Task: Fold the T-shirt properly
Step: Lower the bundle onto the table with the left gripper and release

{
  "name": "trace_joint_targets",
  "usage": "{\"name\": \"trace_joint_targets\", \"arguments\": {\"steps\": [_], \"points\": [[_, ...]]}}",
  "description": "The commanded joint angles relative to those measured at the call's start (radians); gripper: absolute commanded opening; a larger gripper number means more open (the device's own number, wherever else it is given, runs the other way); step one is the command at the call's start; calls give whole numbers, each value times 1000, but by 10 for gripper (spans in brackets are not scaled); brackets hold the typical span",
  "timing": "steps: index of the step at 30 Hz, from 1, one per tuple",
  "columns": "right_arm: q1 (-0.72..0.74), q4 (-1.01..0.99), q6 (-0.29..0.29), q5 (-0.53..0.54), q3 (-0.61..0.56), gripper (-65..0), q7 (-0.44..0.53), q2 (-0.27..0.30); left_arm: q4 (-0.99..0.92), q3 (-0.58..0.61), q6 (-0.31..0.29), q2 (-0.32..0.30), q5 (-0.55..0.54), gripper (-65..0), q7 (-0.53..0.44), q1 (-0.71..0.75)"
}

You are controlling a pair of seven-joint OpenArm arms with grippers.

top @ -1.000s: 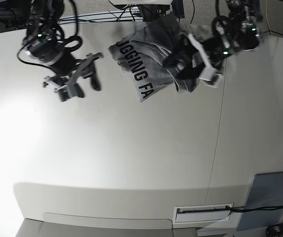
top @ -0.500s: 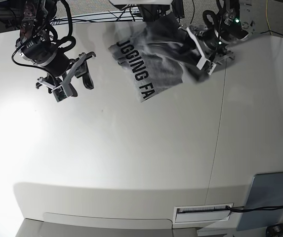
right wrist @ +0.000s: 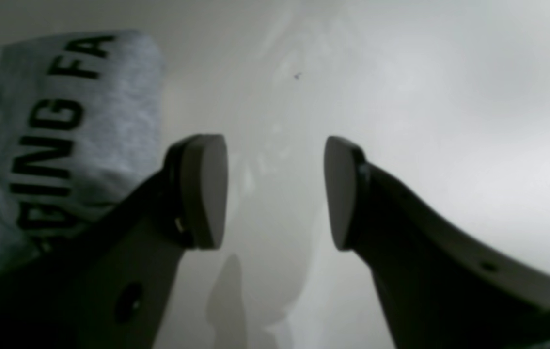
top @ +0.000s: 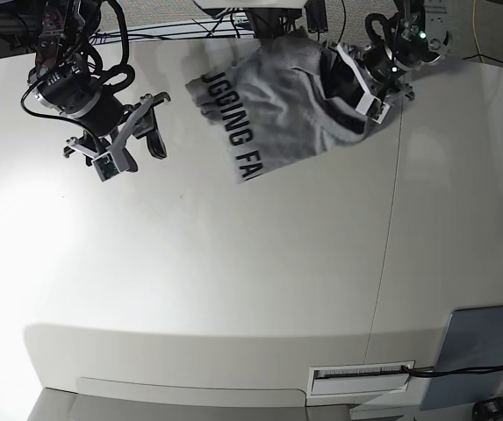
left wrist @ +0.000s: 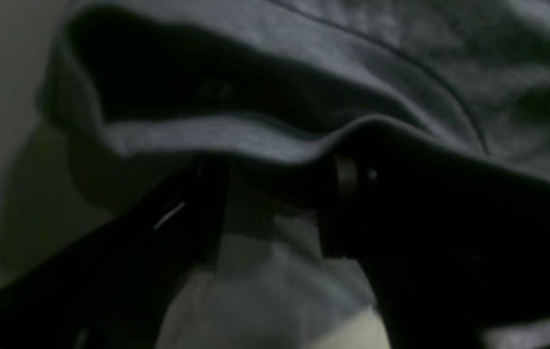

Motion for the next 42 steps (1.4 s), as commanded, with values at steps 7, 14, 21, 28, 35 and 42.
{"name": "trace_joint_targets", "arguments": {"steps": [7,14,21,28,35,42], "points": [[5,19,0,-5,3,-337,21,8,-128,171,-21,-2,34,-371,28,-213],[5,19,-1,-55,3,-337,21,8,-100,263,61,-6,34,-371,58,-404],[5,17,-1,-55,3,-337,30,8,93,119,82,-74,-120,-372,207,-393],[49,-48,-42,-55,-11,-337,67,8,242,80,-42,-96,-373,-434,284,-207],[185,-206,-43,-61,-81,-381,67,8,231,193,-32,-96,-370,-451,269,-77],[281,-381,-63,-137,-164,-381,80,8,128,306,93,-97,-188,-451,111,-55]]}}
